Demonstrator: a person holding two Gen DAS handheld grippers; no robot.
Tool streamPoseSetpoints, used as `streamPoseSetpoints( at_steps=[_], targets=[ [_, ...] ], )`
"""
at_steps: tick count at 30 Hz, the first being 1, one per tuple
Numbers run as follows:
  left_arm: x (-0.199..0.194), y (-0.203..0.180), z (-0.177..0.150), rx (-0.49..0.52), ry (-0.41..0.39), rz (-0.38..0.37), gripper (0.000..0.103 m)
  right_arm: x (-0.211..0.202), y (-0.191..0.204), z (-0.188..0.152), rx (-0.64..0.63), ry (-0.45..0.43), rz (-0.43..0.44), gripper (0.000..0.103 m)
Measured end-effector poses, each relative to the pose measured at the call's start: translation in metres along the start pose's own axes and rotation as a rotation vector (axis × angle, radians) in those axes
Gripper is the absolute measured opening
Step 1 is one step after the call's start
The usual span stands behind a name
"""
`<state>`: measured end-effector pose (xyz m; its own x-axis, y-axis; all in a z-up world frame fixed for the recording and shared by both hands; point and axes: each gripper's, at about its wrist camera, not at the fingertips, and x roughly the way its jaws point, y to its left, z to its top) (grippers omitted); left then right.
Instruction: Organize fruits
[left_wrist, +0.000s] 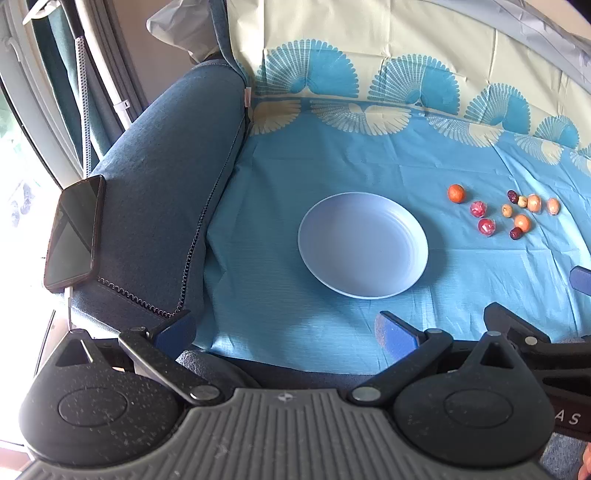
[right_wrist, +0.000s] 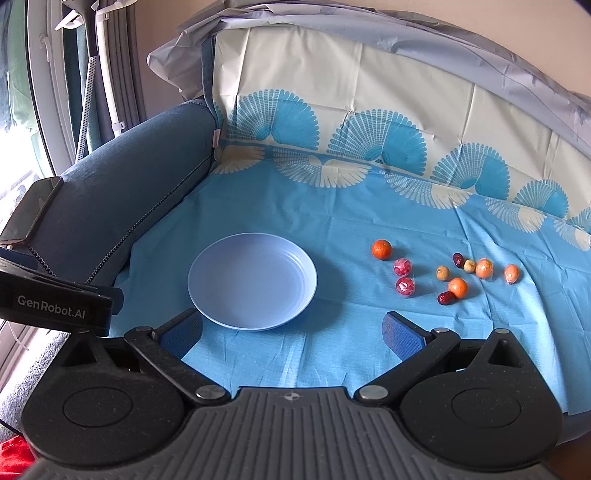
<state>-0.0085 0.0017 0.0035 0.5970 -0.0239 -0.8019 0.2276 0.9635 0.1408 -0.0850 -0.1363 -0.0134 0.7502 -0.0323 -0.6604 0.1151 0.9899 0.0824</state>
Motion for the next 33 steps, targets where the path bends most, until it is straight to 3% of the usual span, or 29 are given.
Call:
streamPoseSetpoints(
  at_steps=[33],
  targets=[
    [-0.0035, -0.0017, 0.0002, 0.012, -0.002, 0.013, 0.103, -0.0038, 0.0019, 0.0017, 0.006, -0.011, 0.004, 0.102]
  ],
)
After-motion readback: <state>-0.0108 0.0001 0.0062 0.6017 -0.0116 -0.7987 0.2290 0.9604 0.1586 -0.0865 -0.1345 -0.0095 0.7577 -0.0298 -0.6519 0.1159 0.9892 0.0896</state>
